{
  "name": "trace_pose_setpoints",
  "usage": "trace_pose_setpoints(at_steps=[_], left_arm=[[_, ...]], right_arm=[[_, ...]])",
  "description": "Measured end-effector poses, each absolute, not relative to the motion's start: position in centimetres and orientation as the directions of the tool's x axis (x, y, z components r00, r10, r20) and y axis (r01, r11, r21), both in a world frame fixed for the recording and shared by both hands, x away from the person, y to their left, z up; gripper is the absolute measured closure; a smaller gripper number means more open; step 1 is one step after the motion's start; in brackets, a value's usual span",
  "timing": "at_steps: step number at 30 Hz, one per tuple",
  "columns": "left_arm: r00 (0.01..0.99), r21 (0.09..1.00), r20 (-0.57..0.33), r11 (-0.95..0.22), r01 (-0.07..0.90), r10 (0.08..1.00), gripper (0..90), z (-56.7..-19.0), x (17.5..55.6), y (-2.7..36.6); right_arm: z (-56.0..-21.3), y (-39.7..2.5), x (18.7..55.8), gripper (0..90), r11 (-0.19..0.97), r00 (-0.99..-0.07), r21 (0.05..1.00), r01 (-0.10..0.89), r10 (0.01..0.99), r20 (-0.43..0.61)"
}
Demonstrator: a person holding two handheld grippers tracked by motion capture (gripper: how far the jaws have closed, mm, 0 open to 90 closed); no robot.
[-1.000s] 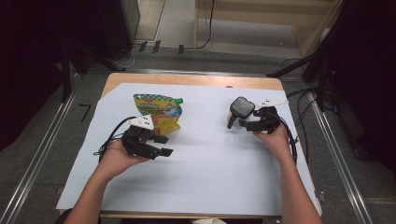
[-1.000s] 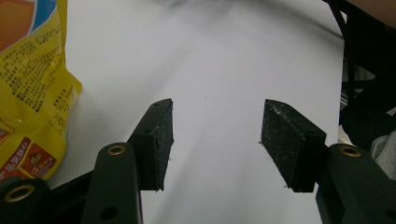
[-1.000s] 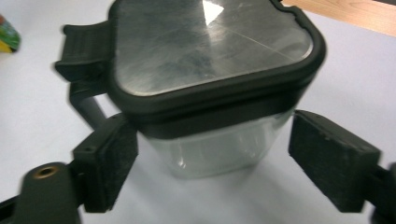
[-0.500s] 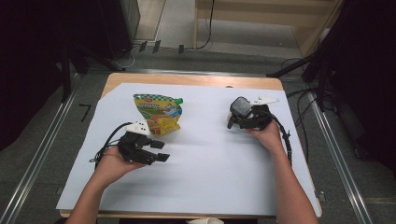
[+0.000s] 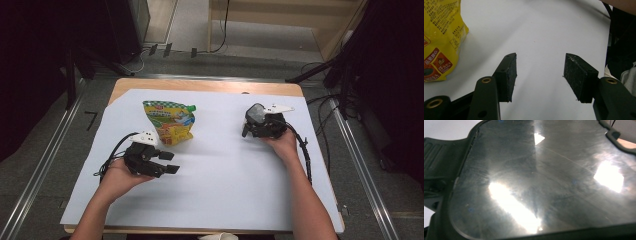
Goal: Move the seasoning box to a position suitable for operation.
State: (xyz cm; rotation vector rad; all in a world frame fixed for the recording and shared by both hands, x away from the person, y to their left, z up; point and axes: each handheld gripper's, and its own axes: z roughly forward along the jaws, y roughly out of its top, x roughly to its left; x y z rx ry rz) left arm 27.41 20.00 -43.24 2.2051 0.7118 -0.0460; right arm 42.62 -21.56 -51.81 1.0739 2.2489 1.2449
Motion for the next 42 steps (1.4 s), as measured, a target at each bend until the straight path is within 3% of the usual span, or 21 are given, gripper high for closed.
trace_pose_setpoints(at_steps=[18, 42], left_arm=[[0.842, 0.692, -0.282, -0.511, 0.510, 0.459, 45.0, -43.4, 27.9, 19.5], [0.855, 0.691, -0.323, -0.516, 0.506, 0.406, 45.4, -43.6, 29.1, 17.7]], right_arm=[[-51.0, -21.8, 41.6, 15.4, 0.324, -0.650, 0.828, 0.457, 0.757, 0.063], [-49.3, -21.6, 36.7, 15.7, 0.346, -0.695, 0.833, 0.432, 0.716, 0.063]])
